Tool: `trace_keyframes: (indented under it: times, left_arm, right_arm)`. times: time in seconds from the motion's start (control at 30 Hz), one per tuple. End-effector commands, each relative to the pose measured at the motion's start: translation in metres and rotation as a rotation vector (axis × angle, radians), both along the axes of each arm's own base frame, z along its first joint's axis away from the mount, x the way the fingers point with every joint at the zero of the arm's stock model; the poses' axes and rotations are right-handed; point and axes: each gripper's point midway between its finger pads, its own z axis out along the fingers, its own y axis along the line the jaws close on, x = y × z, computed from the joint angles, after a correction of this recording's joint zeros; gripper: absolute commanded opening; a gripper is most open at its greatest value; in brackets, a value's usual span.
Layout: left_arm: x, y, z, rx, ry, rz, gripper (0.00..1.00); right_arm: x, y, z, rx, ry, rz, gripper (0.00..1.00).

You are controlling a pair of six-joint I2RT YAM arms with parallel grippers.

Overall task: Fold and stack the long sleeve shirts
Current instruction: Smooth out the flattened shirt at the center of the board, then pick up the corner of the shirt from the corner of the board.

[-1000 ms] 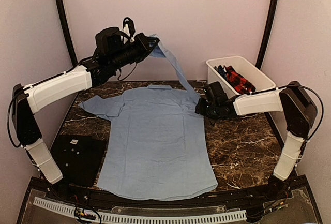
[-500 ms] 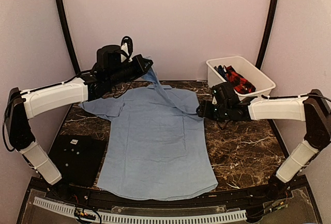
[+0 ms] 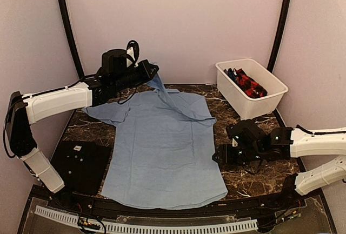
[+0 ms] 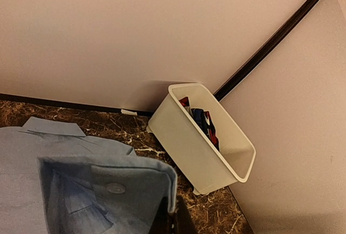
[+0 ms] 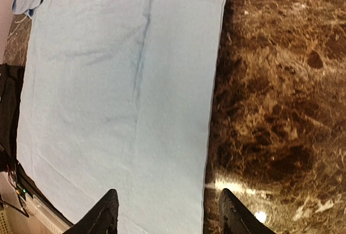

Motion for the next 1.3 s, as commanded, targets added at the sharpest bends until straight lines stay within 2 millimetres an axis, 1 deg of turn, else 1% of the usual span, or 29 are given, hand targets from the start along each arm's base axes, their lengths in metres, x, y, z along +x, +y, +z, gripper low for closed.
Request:
trace_keyframes:
  times: [0.0, 0.13, 0.17, 0.3, 0.47, 0.63, 0.7, 0.83, 0.9, 0.93, 1.03, 1.07, 1.13, 1.17, 1.27]
  left_arm:
    - [0.0, 0.001, 0.002, -0.001, -0.024, -0.008, 0.0]
    - [0.002, 0.001, 0.0, -0.003, -0.023, -0.006, 0.0]
    - [0.001, -0.002, -0.001, -0.005, -0.019, -0.022, 0.0]
    - [0.0, -0.005, 0.0, -0.007, -0.022, -0.041, 0.0]
    - [0.003, -0.007, 0.003, -0.003, -0.033, -0.043, 0.0]
    - [0.005, -0.008, 0.004, -0.002, -0.035, -0.046, 0.0]
    - [0.007, -0.009, 0.005, -0.003, -0.036, -0.045, 0.0]
    - [0.009, -0.009, 0.01, -0.003, -0.05, -0.044, 0.0]
    - [0.011, -0.008, 0.015, 0.005, -0.067, -0.041, 0.0]
    - [0.013, -0.007, 0.022, 0.001, -0.082, -0.039, 0.0]
    - [0.018, -0.004, 0.039, 0.018, -0.139, -0.035, 0.0]
    - [0.022, 0.0, 0.042, 0.022, -0.149, -0.023, 0.0]
    - [0.026, 0.01, 0.055, 0.03, -0.185, -0.005, 0.0]
    - [0.031, 0.018, 0.062, 0.028, -0.199, 0.01, 0.0]
    - [0.036, 0.036, 0.076, 0.04, -0.24, 0.038, 0.0]
  right_arm:
    - [-0.035, -0.02, -0.015, -0.021, 0.089, -0.068, 0.59]
    - [-0.066, -0.017, -0.03, -0.038, 0.15, -0.036, 0.57]
    - [-0.072, -0.018, -0.035, -0.053, 0.167, -0.032, 0.57]
    - [-0.093, -0.021, -0.048, -0.096, 0.211, -0.025, 0.55]
    - [-0.106, -0.015, -0.054, -0.081, 0.234, -0.019, 0.47]
    - [-0.108, -0.01, -0.058, -0.093, 0.237, -0.012, 0.35]
    - [-0.107, -0.009, -0.058, -0.093, 0.231, -0.015, 0.29]
    - [-0.106, -0.006, -0.052, -0.084, 0.219, -0.019, 0.13]
    - [-0.104, -0.002, -0.047, -0.084, 0.205, -0.014, 0.04]
    - [-0.103, 0.0, -0.044, -0.086, 0.195, -0.007, 0.01]
    - [-0.1, 0.012, -0.032, -0.09, 0.153, 0.019, 0.0]
    - [-0.099, 0.017, -0.027, -0.091, 0.14, 0.027, 0.0]
    - [-0.098, 0.03, -0.017, -0.091, 0.109, 0.059, 0.0]
    - [-0.098, 0.036, -0.013, -0.093, 0.098, 0.072, 0.0]
    - [-0.099, 0.057, -0.005, -0.094, 0.073, 0.127, 0.0]
